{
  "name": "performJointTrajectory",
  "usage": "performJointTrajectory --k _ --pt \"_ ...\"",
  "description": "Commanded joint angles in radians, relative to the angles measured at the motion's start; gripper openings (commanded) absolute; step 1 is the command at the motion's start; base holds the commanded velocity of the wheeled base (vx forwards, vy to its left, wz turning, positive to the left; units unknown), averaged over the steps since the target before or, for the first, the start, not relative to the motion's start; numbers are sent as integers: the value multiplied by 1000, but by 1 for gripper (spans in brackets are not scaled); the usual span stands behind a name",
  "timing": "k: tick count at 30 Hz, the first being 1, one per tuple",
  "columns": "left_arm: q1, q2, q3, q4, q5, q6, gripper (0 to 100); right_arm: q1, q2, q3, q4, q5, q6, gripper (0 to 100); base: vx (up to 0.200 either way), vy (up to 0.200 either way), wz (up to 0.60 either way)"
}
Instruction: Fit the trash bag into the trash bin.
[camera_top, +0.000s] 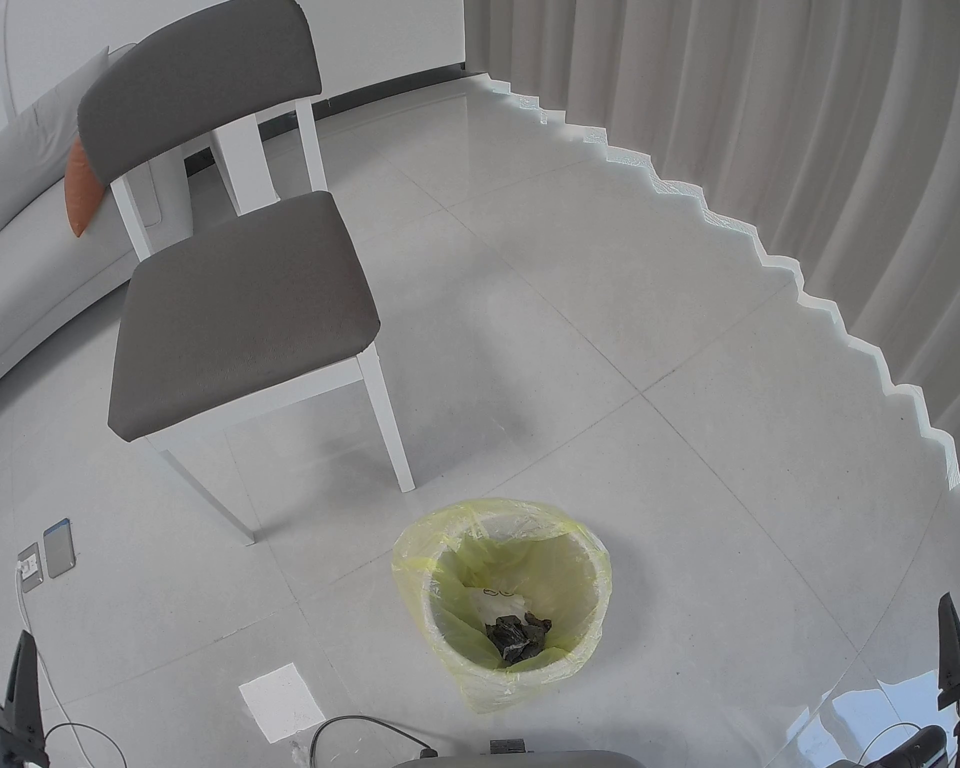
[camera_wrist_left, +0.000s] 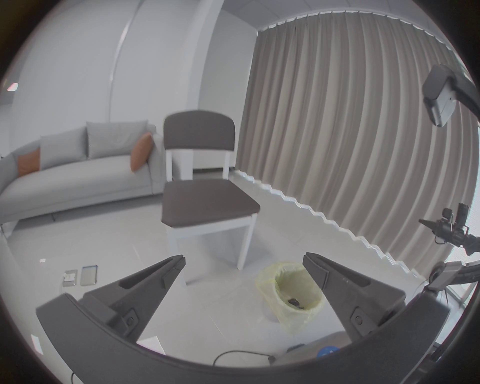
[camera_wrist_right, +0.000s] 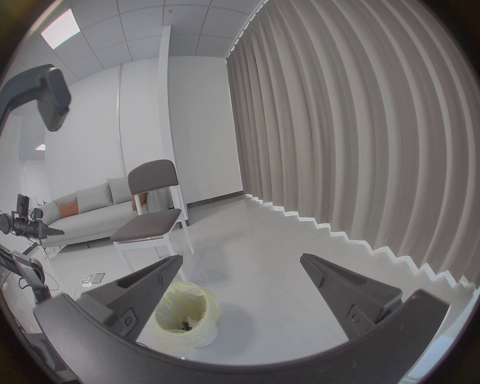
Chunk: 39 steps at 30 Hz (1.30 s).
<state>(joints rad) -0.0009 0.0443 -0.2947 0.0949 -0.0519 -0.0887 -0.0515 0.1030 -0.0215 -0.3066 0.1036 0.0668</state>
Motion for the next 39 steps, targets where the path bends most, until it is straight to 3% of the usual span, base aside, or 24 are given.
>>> performJointTrajectory --k 1,6,8,12,13,16,26,32,36,39 --pt "1 -44 35 -40 24 9 100 -4 -22 21 0 -58 -33 100 0 0 0" --pt "2 -44 201 -130 37 103 100 -4 -22 21 21 -102 -50 100 0 0 0" --pt "2 -44 295 -195 83 130 100 -4 -22 21 72 -122 -51 100 0 0 0" --pt "2 -44 290 -147 142 96 100 -4 -22 21 139 -156 -53 100 0 0 0" --pt "2 -44 293 -147 173 50 100 -4 -22 21 175 -183 -53 100 0 0 0" --pt "2 -44 292 -141 162 3 100 -4 -22 21 233 -208 -53 100 0 0 0" --pt "-1 -43 290 -83 81 89 100 -4 -20 21 244 -213 -47 100 0 0 0" --pt "-1 -41 292 -89 86 61 100 -4 -20 21 245 -208 -12 100 0 0 0" --pt "1 -41 292 -89 90 52 100 -5 -20 21 241 -303 -12 100 0 0 0" --pt "1 -41 292 -89 90 50 100 -5 -19 21 241 -311 21 100 0 0 0"
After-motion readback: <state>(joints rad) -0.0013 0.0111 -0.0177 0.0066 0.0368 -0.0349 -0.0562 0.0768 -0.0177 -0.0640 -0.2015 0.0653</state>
